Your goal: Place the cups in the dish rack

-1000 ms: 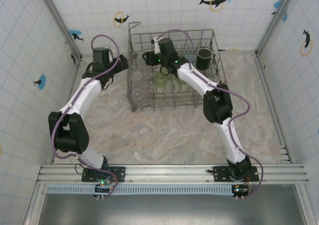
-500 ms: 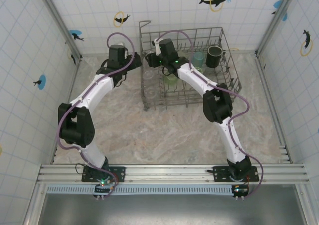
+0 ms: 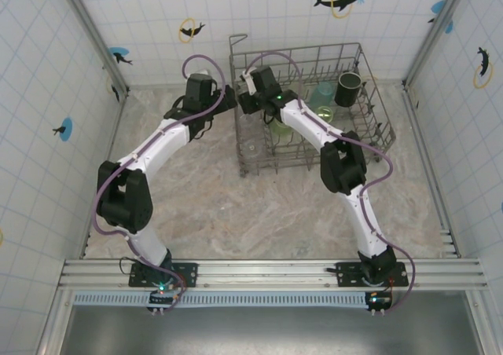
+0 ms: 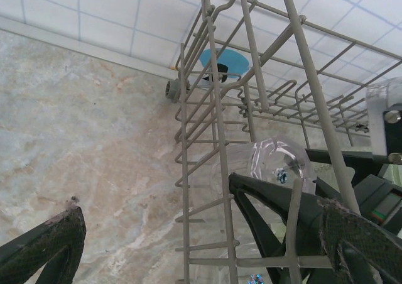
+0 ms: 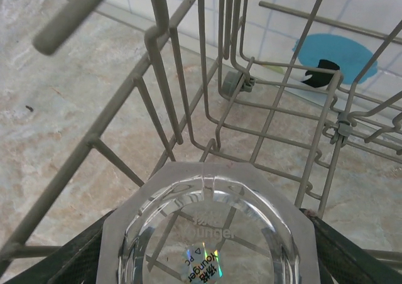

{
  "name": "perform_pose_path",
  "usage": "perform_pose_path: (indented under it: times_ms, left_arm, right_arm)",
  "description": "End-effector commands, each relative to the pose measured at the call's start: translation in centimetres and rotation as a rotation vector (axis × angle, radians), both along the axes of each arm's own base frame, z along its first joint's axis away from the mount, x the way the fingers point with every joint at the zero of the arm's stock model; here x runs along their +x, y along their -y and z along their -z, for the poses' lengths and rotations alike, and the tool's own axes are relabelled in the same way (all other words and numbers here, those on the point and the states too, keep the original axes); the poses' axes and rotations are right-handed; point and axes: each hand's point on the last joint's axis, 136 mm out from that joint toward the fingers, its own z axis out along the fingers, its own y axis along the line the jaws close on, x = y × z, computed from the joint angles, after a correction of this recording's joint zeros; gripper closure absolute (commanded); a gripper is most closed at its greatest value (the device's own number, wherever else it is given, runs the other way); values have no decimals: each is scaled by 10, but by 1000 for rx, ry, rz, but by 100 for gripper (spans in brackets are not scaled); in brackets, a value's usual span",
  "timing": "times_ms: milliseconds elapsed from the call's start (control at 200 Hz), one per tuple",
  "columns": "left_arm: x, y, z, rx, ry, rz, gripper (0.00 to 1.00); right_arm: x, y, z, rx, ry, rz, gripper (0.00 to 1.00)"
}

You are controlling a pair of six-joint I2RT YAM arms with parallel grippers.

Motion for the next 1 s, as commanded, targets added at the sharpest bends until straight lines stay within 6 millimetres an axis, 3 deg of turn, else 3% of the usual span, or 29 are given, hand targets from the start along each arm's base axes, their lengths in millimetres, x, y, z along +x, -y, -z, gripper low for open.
perform_pose_path:
  times_ms: [0,255,500,540,676,726,746,996]
  left_arm:
    - [-24,39,40,12,-110,117,2]
    - [-22,8,33,96,-91,0,2]
    - [-30,-16,23,91,-75,-54,2]
    - [-27,-33,20,87,-70,-89,2]
    - [-34,-46,9,81,-42,-106,2]
    - [-37,-51,5,78,-35,-110,2]
    - [-39,-54,3,77,-32,-115,2]
    - [-61,-78,-6,84,-13,-129,2]
  right_arm:
    - [2,-23,-18,36,65,-55,34]
    - [8,-24,-36,137,69,-57,15]
    - [10,-18,-82,241,105,-45,0]
    - [9,-16,-91,257,111,-43,1]
    - [7,-3,-126,313,124,-27,1]
    - [8,2,-125,321,110,-16,1]
    - [4,7,-145,338,132,-13,1]
    - [-8,45,-196,367,152,39,1]
